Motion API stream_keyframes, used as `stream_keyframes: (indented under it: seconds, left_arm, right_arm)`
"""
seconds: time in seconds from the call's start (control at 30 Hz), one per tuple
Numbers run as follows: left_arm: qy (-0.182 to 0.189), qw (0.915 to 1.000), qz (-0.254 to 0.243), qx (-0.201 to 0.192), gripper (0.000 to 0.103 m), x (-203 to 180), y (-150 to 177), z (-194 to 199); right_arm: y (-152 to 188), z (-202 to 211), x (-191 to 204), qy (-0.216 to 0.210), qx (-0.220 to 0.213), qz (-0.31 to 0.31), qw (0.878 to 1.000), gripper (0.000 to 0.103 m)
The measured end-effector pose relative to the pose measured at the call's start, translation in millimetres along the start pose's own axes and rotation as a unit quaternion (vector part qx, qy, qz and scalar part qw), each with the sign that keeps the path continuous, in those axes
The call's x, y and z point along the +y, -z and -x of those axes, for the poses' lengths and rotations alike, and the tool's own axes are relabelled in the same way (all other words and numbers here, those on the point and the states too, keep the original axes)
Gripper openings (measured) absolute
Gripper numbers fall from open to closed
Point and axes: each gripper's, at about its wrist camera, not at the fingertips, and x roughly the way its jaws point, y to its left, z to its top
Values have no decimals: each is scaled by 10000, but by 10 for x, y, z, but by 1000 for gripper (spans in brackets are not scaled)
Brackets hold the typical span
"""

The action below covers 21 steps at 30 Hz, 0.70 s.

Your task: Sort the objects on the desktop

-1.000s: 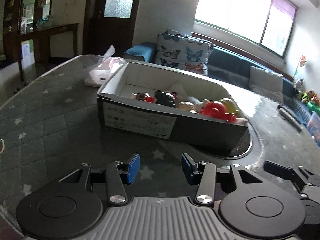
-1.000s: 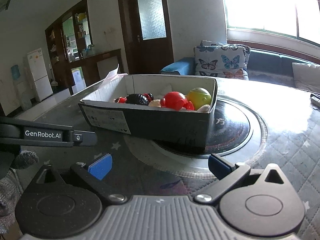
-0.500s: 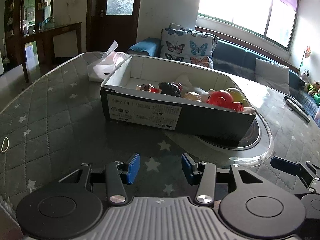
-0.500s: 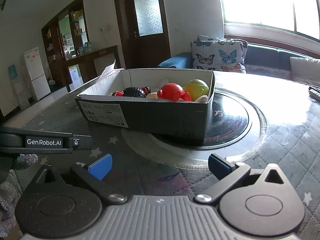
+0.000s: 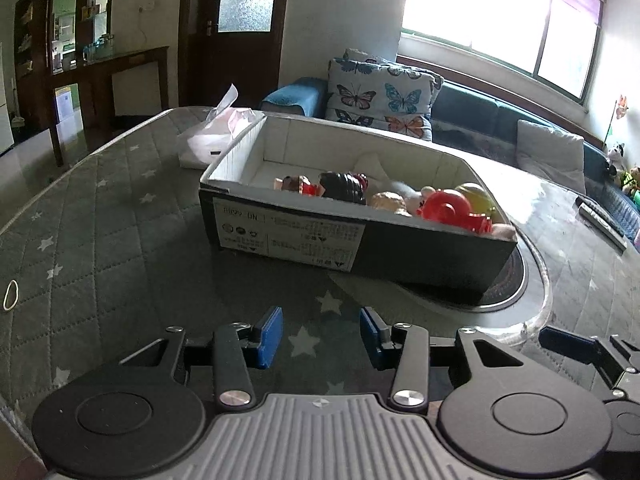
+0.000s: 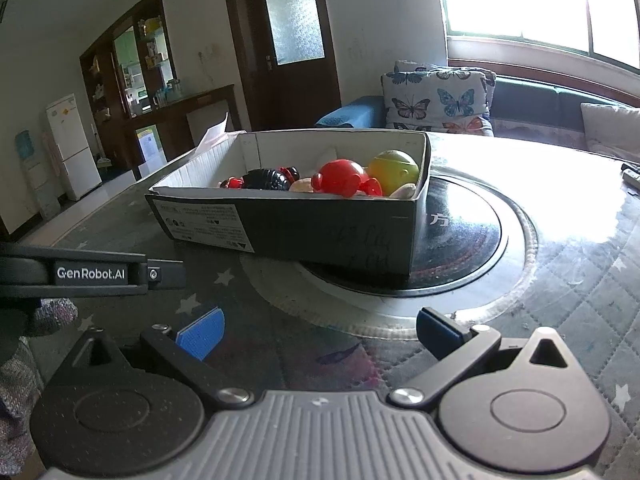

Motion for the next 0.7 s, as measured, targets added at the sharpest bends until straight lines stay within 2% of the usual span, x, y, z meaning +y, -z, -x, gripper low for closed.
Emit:
stream_keyframes:
  seconds: [0.7]
  left_arm:
    - [-223, 9993, -252, 161, 45, -13, -278, -281]
  right_arm:
    - [-215, -322, -60, 223, 351, -258, 9988, 103]
